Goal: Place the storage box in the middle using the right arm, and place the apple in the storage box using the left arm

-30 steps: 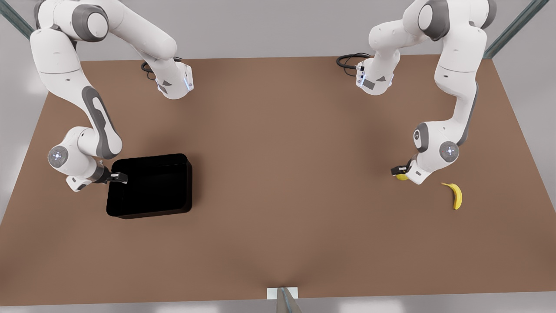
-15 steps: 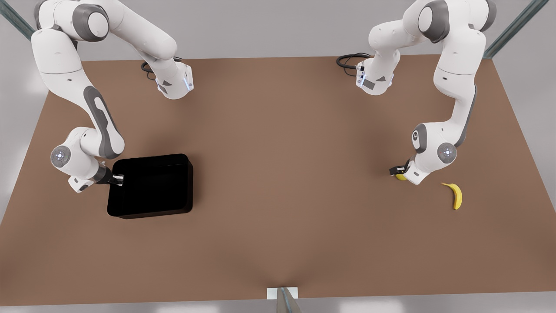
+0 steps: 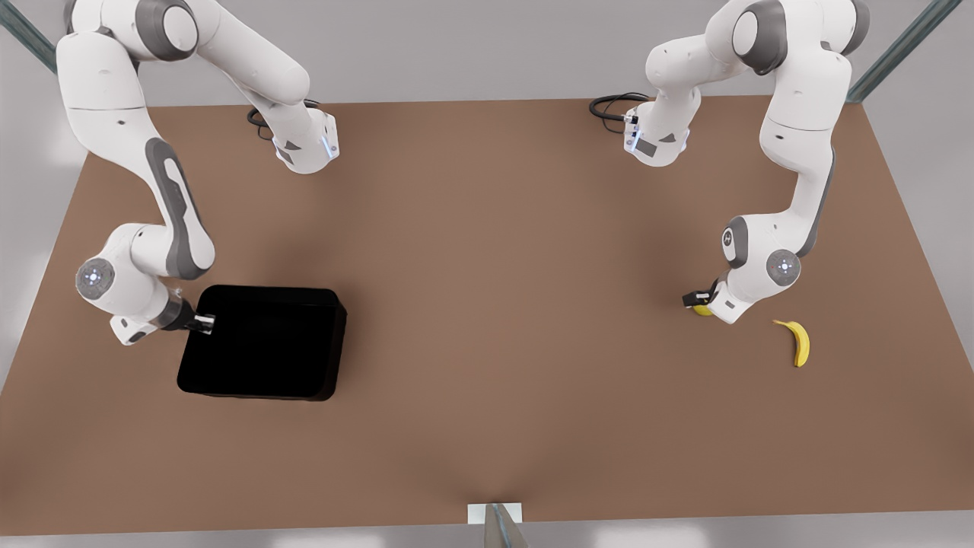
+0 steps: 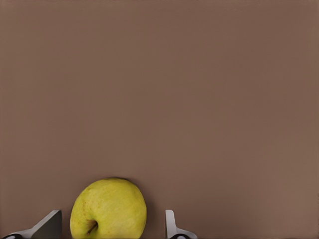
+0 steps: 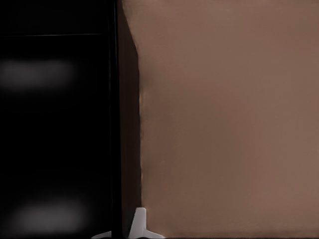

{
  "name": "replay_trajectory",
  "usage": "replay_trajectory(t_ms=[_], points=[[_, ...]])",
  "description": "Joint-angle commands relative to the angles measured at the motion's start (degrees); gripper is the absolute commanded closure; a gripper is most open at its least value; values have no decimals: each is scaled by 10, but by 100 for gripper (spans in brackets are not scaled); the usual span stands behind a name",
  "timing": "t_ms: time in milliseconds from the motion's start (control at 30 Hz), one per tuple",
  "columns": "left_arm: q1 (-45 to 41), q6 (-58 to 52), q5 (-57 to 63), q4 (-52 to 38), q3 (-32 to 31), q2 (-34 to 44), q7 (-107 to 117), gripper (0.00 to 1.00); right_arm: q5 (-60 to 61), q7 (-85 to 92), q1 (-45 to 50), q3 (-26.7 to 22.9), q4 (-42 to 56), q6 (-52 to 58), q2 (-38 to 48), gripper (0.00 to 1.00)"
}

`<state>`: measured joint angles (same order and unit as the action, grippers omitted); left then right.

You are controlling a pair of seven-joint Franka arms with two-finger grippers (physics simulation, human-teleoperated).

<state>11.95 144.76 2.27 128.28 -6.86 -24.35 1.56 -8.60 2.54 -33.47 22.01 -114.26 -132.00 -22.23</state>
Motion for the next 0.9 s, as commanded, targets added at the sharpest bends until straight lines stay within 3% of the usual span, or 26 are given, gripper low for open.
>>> replay_trajectory(t_ms=[0,67,133,200,367,500,567,633,767,800,833,867], points=[[1,0,0,0,0,0,-1,0,0,-2,0,6,10,15,0,79],[1,0,0,0,0,-1,-1,0,8,-19,4,46,60,86,2,79],[1,0,0,0,0,-1,-1,0,8,-86,7,109,72,98,4,79],[1,0,0,0,0,-1,-1,0,9,-126,36,133,89,100,2,79],[1,-1,0,0,0,0,-2,0,48,-219,185,135,125,109,-6,79],[1,-1,0,0,0,-1,-2,0,46,-351,331,128,229,114,-86,79],[1,-1,0,0,0,-1,-2,0,46,-378,410,81,280,133,-115,79],[1,-1,0,0,0,-1,-2,1,46,-385,455,50,290,129,-134,79],[1,-1,0,0,-1,-1,-2,4,18,-386,459,47,289,124,-155,79],[1,-1,0,0,-1,-1,-1,4,17,-386,458,48,290,124,-160,56],[2,-1,0,0,-1,-1,-2,4,14,-384,458,48,290,124,-162,0],[2,-1,0,0,-1,-1,-2,4,14,-385,458,48,290,124,-162,0]])
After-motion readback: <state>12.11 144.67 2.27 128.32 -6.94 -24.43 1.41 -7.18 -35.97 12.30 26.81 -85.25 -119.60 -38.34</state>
